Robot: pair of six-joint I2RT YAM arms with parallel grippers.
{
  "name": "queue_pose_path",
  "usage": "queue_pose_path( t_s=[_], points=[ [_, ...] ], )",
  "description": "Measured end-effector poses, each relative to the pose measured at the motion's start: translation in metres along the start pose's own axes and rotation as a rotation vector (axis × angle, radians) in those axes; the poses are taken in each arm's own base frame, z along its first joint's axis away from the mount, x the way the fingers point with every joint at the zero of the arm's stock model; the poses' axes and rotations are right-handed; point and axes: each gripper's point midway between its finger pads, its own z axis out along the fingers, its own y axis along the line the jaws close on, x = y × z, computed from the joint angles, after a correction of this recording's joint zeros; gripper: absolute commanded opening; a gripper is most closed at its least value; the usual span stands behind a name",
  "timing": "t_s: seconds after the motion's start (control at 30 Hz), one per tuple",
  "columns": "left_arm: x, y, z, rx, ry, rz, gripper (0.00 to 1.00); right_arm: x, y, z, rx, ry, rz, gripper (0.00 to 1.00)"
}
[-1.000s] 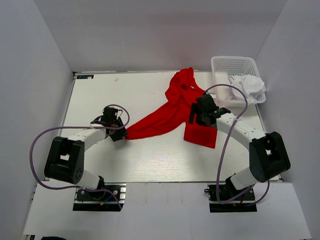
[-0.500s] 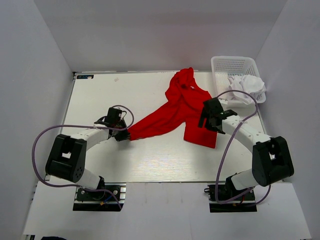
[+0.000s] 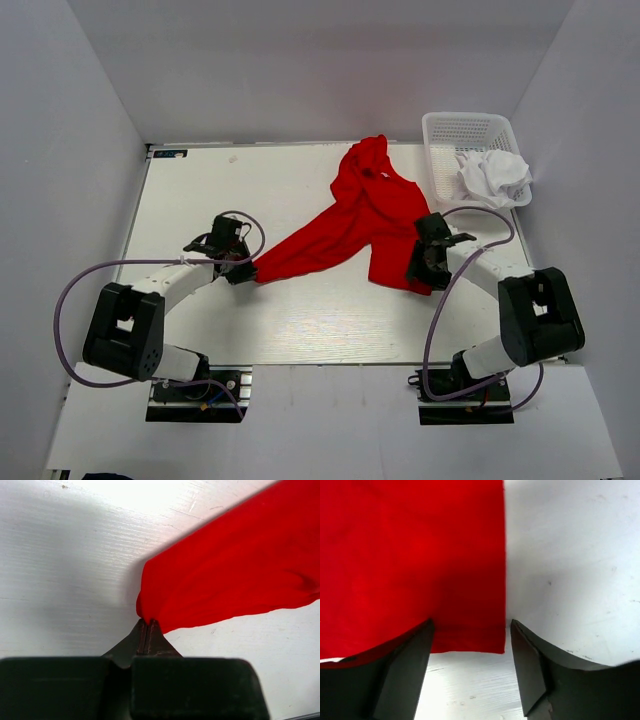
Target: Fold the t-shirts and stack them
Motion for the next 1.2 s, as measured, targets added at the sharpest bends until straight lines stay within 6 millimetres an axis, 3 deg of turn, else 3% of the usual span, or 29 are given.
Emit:
queue_pose_path(
  t_s=[0.03,0.13,0.17,0.37,0.43,0.5,0.6,0.73,0.83,0.93,1.1,1.13,1.17,1.2],
  points=[
    [0.001,0.0,0.0,-0.002,0.002,-0.001,0.0,-0.001,0.003,0.001,-0.014,0.003,0.004,0.44],
    [0.002,0.001,0.0,-0.008,0.008,-0.007,0.0,-0.002,0.007,0.002,-0.041,0.005,0.006,0.15],
    [0.002,0.002,0.0,-0.009,0.008,-0.01,0.0,-0.002,0.009,0.001,-0.054,0.005,0.008,0.0],
    [-0.001,-0.001,-0.004,0.004,-0.006,-0.018,0.0,0.004,0.014,-0.008,-0.121,-0.003,0.013,0.0],
    [-0.006,-0.006,-0.012,0.022,-0.03,-0.016,0.0,-0.007,0.017,-0.021,-0.143,-0.044,0.015,0.0],
    [-0.016,-0.01,-0.023,0.025,-0.064,-0.016,0.0,-0.03,0.022,-0.039,-0.162,-0.127,0.026,0.0],
    [-0.064,-0.038,-0.06,0.091,-0.214,-0.014,0.0,-0.087,0.03,-0.089,-0.205,-0.332,0.07,0.0],
    [-0.124,-0.081,-0.127,0.226,-0.432,-0.008,0.0,-0.151,0.028,-0.189,-0.302,-0.654,0.156,0.0],
    [-0.154,-0.098,-0.177,0.293,-0.573,-0.011,0.0,-0.181,0.017,-0.268,-0.363,-0.858,0.207,0.0],
    [-0.172,-0.103,-0.223,0.323,-0.697,-0.022,0.0,-0.202,0.001,-0.34,-0.395,-1.043,0.245,0.0],
    [-0.193,-0.102,-0.313,0.365,-0.907,-0.052,0.0,-0.22,-0.02,-0.445,-0.433,-1.267,0.237,0.0],
    [-0.194,-0.101,-0.333,0.379,-0.947,-0.057,0.0,-0.221,-0.026,-0.475,-0.449,-1.329,0.225,0.0],
    [-0.195,-0.1,-0.35,0.391,-0.98,-0.059,0.0,-0.221,-0.028,-0.483,-0.453,-1.347,0.223,0.0],
    [-0.194,-0.098,-0.37,0.406,-1.018,-0.064,0.0,-0.219,-0.033,-0.504,-0.463,-1.385,0.211,0.0]
  ],
)
